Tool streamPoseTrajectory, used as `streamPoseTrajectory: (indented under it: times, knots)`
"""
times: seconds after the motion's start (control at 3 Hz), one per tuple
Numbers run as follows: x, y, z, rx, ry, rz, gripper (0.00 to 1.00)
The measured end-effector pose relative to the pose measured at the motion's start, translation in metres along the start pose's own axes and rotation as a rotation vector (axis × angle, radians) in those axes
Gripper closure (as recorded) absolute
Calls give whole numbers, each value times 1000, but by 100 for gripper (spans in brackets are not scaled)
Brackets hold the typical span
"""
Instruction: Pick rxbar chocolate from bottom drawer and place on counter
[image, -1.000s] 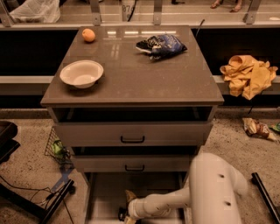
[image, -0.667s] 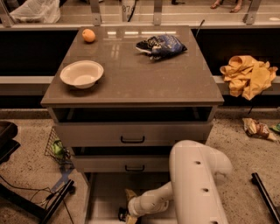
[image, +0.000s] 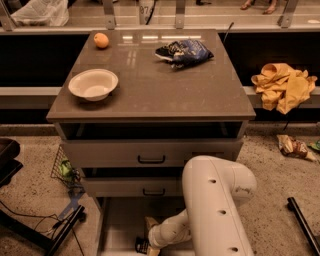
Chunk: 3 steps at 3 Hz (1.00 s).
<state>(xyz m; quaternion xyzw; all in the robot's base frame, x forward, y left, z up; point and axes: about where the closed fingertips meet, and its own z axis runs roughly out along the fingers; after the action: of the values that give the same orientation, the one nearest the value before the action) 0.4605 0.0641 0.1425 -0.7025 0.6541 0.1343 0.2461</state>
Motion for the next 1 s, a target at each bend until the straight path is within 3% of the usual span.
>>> streamPoseTrajectory:
  times: [0.67,1.0]
  knots:
    - [6,27,22,50,-91,77,0]
    - [9,36,37,49,-118,110,17]
